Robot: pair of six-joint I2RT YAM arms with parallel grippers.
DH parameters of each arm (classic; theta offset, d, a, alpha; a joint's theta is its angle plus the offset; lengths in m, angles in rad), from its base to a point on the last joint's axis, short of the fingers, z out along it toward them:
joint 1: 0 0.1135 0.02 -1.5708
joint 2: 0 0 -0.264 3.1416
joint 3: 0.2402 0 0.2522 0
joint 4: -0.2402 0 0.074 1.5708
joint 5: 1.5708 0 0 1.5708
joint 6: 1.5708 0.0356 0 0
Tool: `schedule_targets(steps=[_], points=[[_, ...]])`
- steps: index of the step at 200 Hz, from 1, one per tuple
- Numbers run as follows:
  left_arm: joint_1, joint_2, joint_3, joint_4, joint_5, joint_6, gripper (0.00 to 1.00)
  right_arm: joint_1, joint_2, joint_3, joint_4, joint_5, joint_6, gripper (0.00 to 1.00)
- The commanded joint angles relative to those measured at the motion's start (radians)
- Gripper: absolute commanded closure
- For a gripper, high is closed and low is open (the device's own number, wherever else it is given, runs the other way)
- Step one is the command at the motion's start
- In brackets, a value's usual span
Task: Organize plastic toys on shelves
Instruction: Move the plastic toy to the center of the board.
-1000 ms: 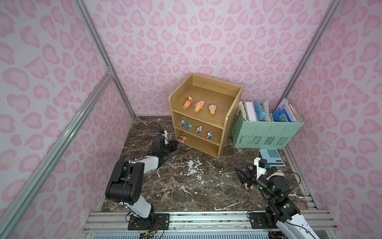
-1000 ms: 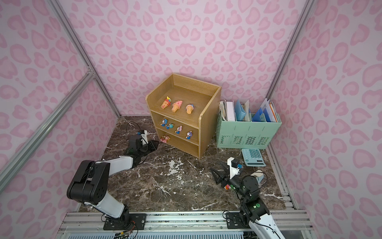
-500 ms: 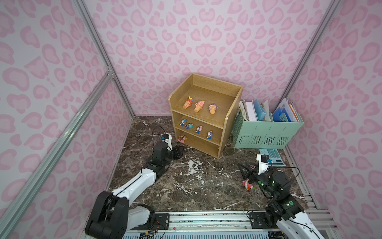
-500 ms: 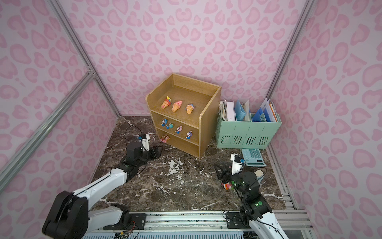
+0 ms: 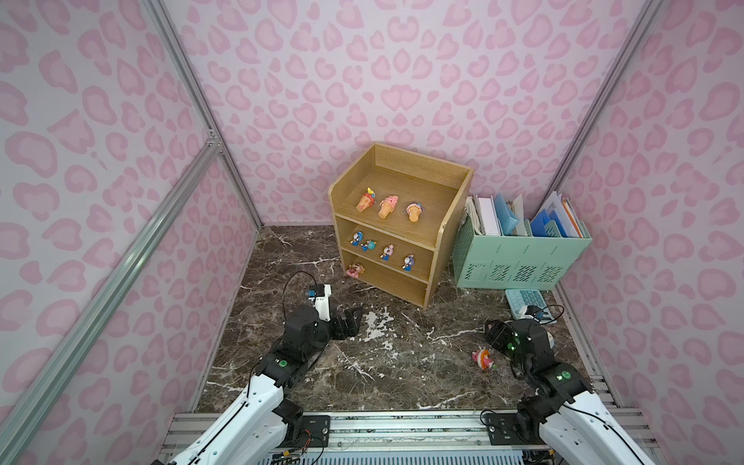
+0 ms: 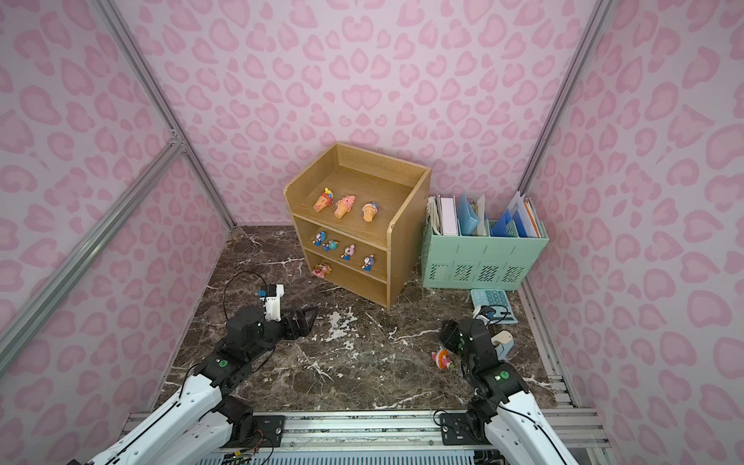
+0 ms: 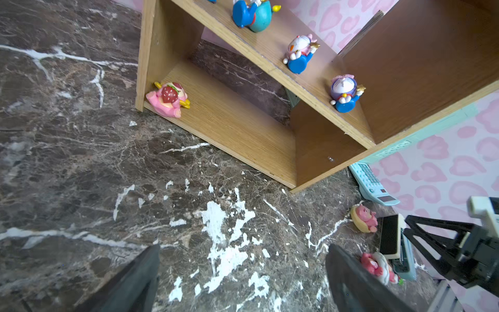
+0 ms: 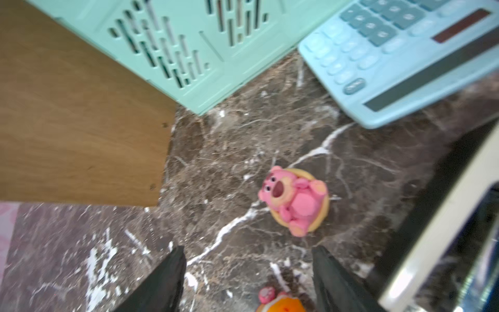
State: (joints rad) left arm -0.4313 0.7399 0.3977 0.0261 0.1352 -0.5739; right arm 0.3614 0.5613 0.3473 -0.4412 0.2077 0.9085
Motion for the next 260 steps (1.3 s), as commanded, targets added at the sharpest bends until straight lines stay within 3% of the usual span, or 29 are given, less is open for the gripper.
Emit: schedule_targets(steps=[1, 22, 57, 78, 112, 156, 197, 260], points=[[0.0, -0.027, 0.001, -0.064, 0.03, -0.012, 0.03, -0.021, 0.021, 0.019, 0.019, -0.127, -0.06, 0.23], [0.0, -0.079, -0.009, -0.106, 0.036, -0.005, 0.03, 0.027, 0.029, 0.034, -0.02, -0.204, -0.048, 0.22], [0.0, -0.176, -0.028, -0.18, -0.001, 0.019, 0.03, 0.288, 0.005, 0.053, -0.258, 0.041, 0.243, 0.2], [0.0, -0.221, -0.026, -0.204, -0.02, 0.029, 0.03, 0.344, 0.032, 0.044, -0.34, 0.088, 0.376, 0.19], [0.0, -0.239, -0.01, -0.236, -0.023, 0.04, 0.03, 0.348, 0.151, 0.059, -0.271, 0.05, 0.309, 0.2], [0.0, -0.256, -0.009, -0.251, -0.028, 0.039, 0.03, 0.354, 0.258, 0.034, -0.143, -0.036, 0.223, 0.3], [0.0, -0.258, -0.006, -0.251, -0.028, 0.038, 0.03, 0.359, 0.267, 0.019, -0.123, -0.025, 0.202, 0.44], [0.0, -0.261, 0.004, -0.26, -0.022, 0.036, 0.03, 0.338, 0.287, -0.004, -0.083, 0.002, 0.199, 0.46]])
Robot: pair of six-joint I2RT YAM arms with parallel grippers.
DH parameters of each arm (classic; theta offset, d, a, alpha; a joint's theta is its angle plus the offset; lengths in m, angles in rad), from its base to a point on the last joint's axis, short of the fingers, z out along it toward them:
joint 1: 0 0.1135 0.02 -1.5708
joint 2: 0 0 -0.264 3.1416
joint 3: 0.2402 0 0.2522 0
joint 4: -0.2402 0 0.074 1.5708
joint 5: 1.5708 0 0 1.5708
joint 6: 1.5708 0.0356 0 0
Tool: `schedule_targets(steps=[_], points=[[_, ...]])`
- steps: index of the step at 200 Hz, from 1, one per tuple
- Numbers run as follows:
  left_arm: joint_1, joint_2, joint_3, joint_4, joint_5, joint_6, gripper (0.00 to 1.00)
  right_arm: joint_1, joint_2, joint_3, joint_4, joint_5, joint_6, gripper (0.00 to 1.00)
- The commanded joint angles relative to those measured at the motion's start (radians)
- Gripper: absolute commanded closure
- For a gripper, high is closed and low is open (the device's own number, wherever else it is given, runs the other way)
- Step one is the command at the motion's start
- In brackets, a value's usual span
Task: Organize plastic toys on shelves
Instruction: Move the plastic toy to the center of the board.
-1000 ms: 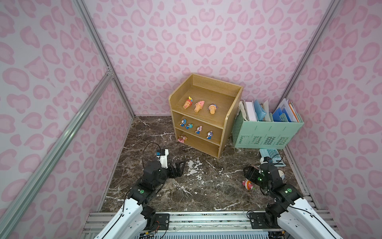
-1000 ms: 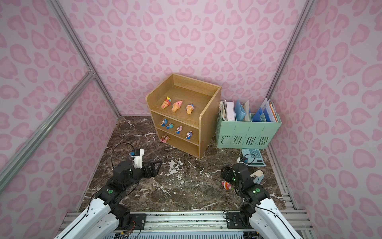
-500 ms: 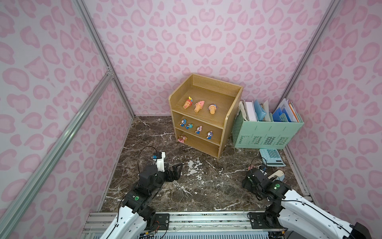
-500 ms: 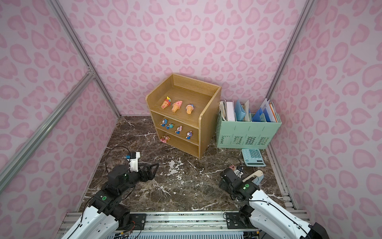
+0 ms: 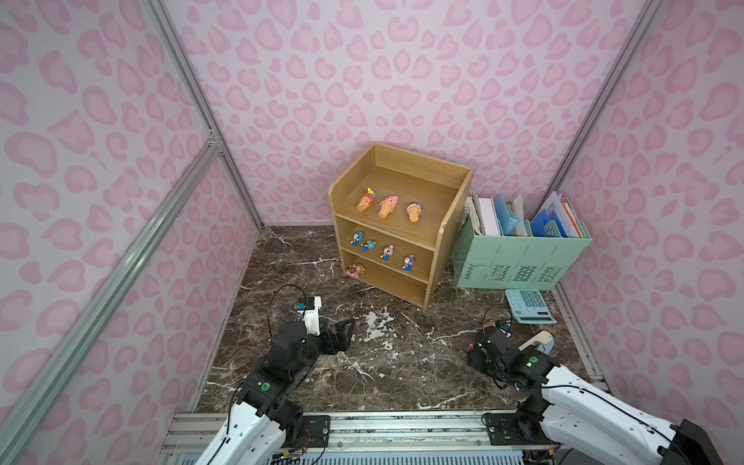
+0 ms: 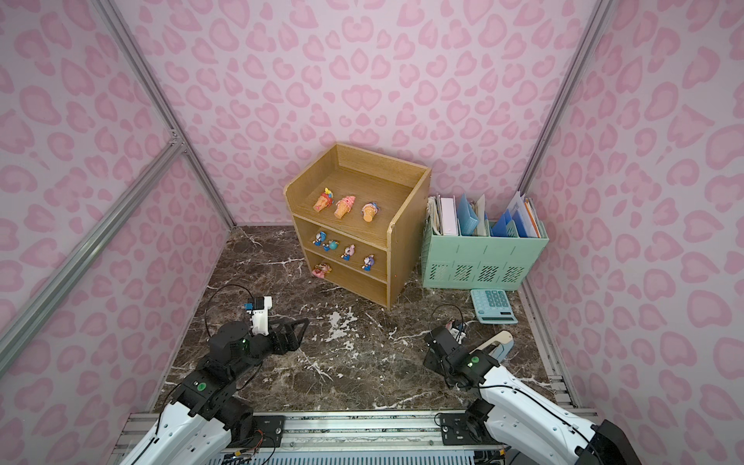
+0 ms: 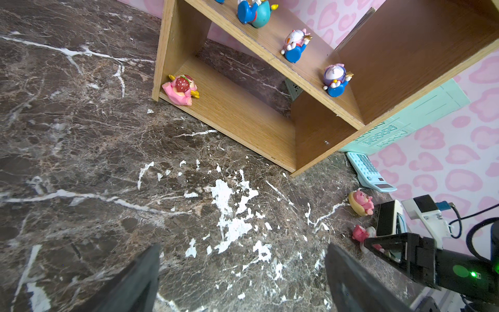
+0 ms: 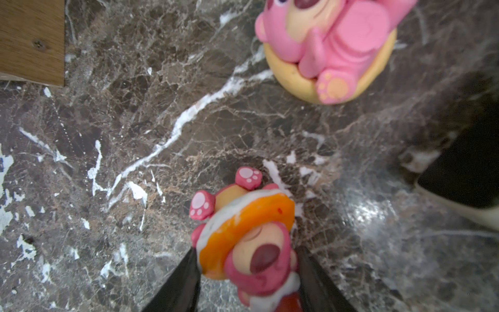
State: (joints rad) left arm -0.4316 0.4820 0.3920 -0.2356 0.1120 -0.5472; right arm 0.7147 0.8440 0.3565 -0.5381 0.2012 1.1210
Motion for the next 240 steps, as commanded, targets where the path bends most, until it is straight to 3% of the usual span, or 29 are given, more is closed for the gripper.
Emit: schedule_targets(steps=[1, 23, 60, 102, 135, 161, 185, 207, 240], points=[[0.001, -0.003, 0.01, 0.001, 0.001, 0.009, 0.03, -0.017, 0.004, -0.014, 0.014, 0.008, -0.014, 0.47], [0.0, -0.003, 0.016, -0.003, 0.008, 0.007, 0.03, -0.032, 0.018, -0.015, 0.042, -0.021, -0.053, 0.57], [0.001, -0.005, 0.018, -0.002, 0.016, 0.003, 0.03, -0.001, 0.083, 0.006, 0.117, -0.14, -0.214, 0.63], [0.001, 0.007, 0.014, 0.011, 0.065, -0.018, 0.04, 0.28, 0.321, 0.132, 0.163, -0.13, -0.315, 0.61], [0.001, -0.009, -0.002, -0.007, 0.102, -0.046, 0.05, 0.439, 0.596, 0.309, 0.129, -0.144, -0.535, 0.58], [0.001, -0.041, -0.029, -0.034, 0.121, -0.064, 0.06, 0.493, 0.8, 0.493, 0.076, -0.114, -0.758, 0.53], [0.0, -0.084, -0.049, -0.096, 0.136, -0.095, 0.07, 0.512, 0.896, 0.597, 0.04, -0.045, -0.926, 0.43], [-0.001, -0.133, -0.076, -0.101, 0.15, -0.141, 0.08, 0.514, 0.861, 0.607, 0.07, -0.067, -1.041, 0.31], [-0.001, -0.134, -0.097, -0.069, 0.165, -0.166, 0.09, 0.509, 0.692, 0.558, 0.099, -0.073, -1.068, 0.17]])
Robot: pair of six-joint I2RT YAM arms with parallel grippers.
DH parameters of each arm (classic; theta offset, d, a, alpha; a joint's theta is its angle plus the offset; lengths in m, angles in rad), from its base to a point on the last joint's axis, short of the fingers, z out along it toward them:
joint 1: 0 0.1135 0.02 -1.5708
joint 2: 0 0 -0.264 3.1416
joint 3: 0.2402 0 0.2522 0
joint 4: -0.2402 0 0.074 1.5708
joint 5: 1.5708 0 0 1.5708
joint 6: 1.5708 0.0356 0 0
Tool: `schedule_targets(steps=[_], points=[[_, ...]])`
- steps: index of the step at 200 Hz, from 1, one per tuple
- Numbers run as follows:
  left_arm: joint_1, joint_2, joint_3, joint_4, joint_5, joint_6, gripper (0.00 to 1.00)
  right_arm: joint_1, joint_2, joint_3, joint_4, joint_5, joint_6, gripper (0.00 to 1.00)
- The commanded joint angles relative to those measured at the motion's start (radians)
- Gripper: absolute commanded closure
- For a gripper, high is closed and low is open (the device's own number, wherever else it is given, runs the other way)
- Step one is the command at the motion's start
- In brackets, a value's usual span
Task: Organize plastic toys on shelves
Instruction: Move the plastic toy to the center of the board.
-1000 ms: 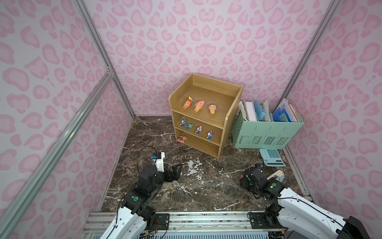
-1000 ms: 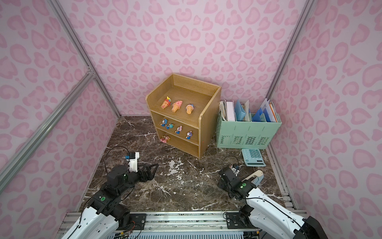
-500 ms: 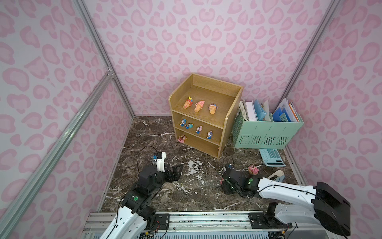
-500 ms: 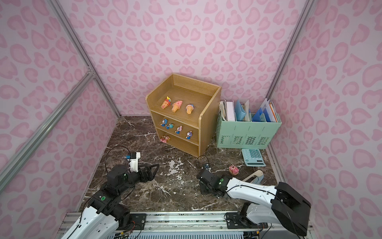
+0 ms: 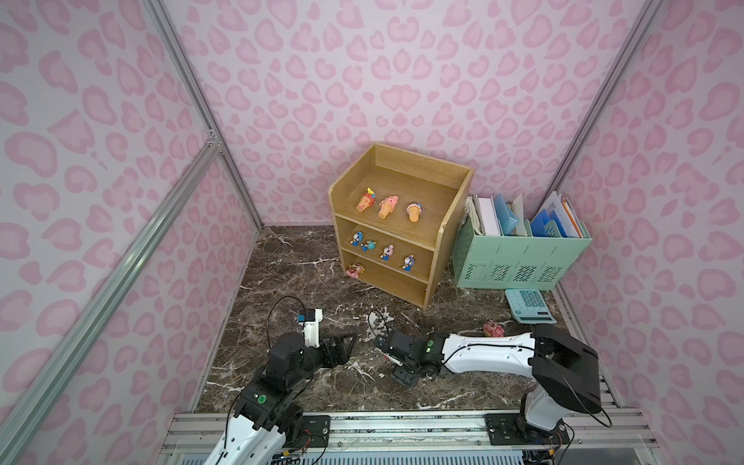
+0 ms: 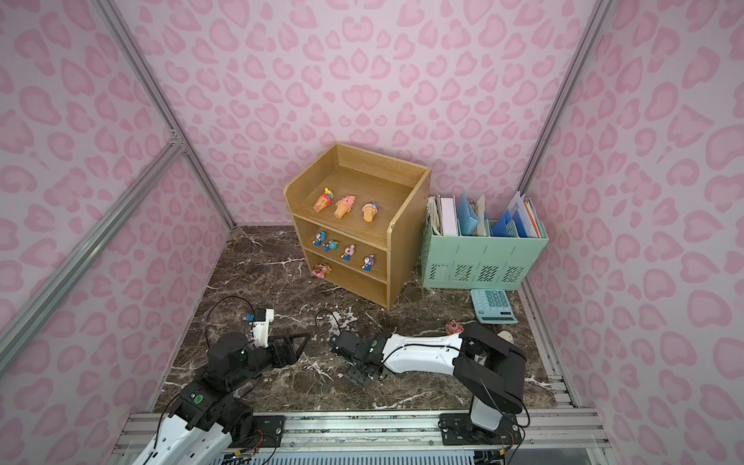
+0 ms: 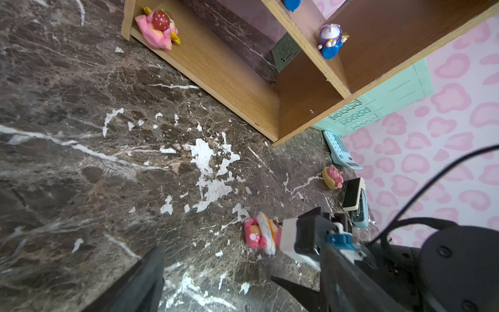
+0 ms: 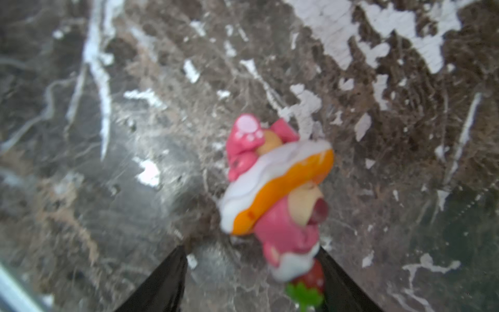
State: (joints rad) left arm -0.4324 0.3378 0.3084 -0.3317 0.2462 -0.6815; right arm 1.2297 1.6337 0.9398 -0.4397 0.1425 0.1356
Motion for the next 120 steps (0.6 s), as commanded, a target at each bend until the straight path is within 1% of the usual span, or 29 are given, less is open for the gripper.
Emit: schedule_targets(steps=[1, 23, 33, 44, 48, 52, 59, 62, 64, 67, 74, 80, 87, 99, 106, 116, 120], points=[[0.0, 0.013, -0.015, 0.033, 0.033, -0.033, 0.09, -0.007, -0.103, -0.027, 0.001, -0.015, -0.082, 0.17], [-0.001, 0.114, -0.03, 0.141, 0.098, -0.058, 0.1, -0.024, -0.249, -0.101, 0.05, -0.008, -0.03, 0.19], [-0.002, 0.18, -0.022, 0.173, 0.122, -0.064, 0.12, -0.038, -0.335, -0.16, 0.118, -0.007, 0.036, 0.21], [-0.005, 0.257, -0.006, 0.207, 0.152, -0.067, 0.14, -0.06, -0.45, -0.259, 0.257, -0.041, 0.149, 0.23], [-0.008, 0.283, 0.0, 0.22, 0.163, -0.07, 0.14, -0.07, -0.494, -0.304, 0.326, -0.043, 0.243, 0.24], [-0.013, 0.308, 0.004, 0.232, 0.171, -0.074, 0.15, -0.084, -0.537, -0.355, 0.398, -0.063, 0.321, 0.22], [-0.02, 0.348, 0.015, 0.246, 0.18, -0.086, 0.17, -0.12, -0.611, -0.455, 0.547, -0.137, 0.473, 0.17], [-0.025, 0.363, 0.018, 0.253, 0.181, -0.089, 0.17, -0.136, -0.641, -0.497, 0.625, -0.166, 0.542, 0.16], [-0.027, 0.373, 0.021, 0.256, 0.182, -0.091, 0.17, -0.144, -0.66, -0.538, 0.679, -0.184, 0.579, 0.16], [-0.032, 0.387, 0.024, 0.263, 0.183, -0.094, 0.18, -0.162, -0.684, -0.583, 0.748, -0.2, 0.671, 0.16], [-0.045, 0.415, 0.028, 0.275, 0.181, -0.101, 0.19, -0.188, -0.73, -0.693, 0.889, -0.219, 0.857, 0.2], [-0.058, 0.434, 0.032, 0.287, 0.177, -0.104, 0.19, -0.188, -0.752, -0.768, 1.012, -0.223, 0.948, 0.22], [-0.072, 0.455, 0.035, 0.3, 0.168, -0.105, 0.2, -0.155, -0.77, -0.811, 1.062, -0.168, 1.034, 0.23], [-0.09, 0.482, 0.033, 0.318, 0.151, -0.11, 0.2, -0.053, -0.806, -0.81, 0.959, 0.023, 1.141, 0.21], [-0.1, 0.499, 0.03, 0.332, 0.149, -0.114, 0.2, -0.008, -0.817, -0.82, 0.951, 0.108, 1.183, 0.21], [-0.111, 0.522, 0.026, 0.376, 0.145, -0.123, 0.2, 0.017, -0.822, -0.85, 0.968, 0.165, 1.283, 0.23], [-0.116, 0.534, 0.027, 0.387, 0.145, -0.127, 0.2, 0.018, -0.819, -0.873, 1.022, 0.172, 1.3, 0.24]])
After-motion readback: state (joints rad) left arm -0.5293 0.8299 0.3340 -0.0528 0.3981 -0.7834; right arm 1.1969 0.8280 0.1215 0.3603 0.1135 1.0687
